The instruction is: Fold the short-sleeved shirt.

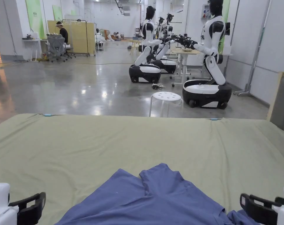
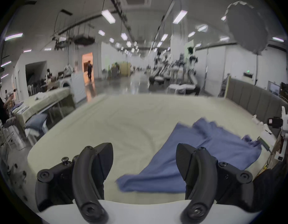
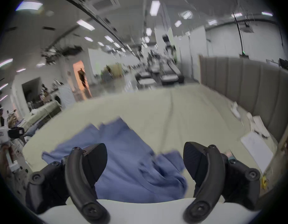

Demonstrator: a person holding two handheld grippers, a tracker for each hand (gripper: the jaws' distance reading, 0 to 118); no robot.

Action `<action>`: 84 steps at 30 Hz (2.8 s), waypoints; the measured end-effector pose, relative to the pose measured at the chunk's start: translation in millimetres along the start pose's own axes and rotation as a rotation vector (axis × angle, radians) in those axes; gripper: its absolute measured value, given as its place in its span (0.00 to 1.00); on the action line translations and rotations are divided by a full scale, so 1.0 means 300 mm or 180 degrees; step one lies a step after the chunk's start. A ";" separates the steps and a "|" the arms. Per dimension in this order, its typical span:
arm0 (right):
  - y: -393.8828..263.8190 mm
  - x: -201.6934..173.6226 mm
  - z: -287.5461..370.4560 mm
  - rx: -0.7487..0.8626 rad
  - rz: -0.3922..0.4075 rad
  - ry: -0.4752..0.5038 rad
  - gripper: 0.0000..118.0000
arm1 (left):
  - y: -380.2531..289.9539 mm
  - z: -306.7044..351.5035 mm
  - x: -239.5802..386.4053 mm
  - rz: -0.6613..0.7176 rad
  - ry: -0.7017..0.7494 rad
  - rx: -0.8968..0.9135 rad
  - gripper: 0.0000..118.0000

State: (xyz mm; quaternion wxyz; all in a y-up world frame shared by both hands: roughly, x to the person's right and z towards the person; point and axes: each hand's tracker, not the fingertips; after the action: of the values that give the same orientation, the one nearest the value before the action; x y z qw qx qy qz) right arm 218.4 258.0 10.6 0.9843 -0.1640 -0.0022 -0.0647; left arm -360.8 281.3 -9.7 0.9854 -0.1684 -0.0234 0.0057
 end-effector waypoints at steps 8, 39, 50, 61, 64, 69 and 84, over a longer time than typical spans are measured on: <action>-0.019 -0.291 0.015 0.0445 0.0682 0.0153 0.48 | -0.006 0.001 0.298 -0.0185 -0.0128 0.0294 0.64; -0.066 -0.421 -0.166 -0.0156 0.0797 0.0456 0.06 | -0.336 -0.497 -0.200 0.0580 0.0290 -0.2124 0.79; 0.020 -0.293 -0.483 -0.0786 0.1090 0.0213 0.06 | -0.295 -0.335 -0.135 0.0287 0.0177 -0.1329 0.06; -0.060 -0.149 -1.168 -0.1773 0.0779 0.0256 0.97 | -0.248 -0.306 -0.143 0.0403 0.0066 -0.1164 0.06; -0.102 -0.151 -1.260 -0.2008 0.0810 0.0137 0.95 | -0.241 -0.299 -0.122 0.0401 0.0089 -0.1217 0.06; -0.102 -0.183 -1.214 -0.1929 0.0742 0.0120 0.73 | -0.243 -0.316 -0.100 0.0405 0.0124 -0.1289 0.06; 0.342 -0.237 -0.582 -0.0613 0.0422 0.0653 0.03 | -0.049 -0.355 -0.098 0.0387 -0.0110 -0.0888 0.06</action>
State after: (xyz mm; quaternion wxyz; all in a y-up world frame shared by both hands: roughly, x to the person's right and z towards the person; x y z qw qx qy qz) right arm 158.1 306.9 -189.5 0.9612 -0.2500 0.1154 -0.0159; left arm -385.0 231.6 -106.4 0.9497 -0.3048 -0.0307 0.0649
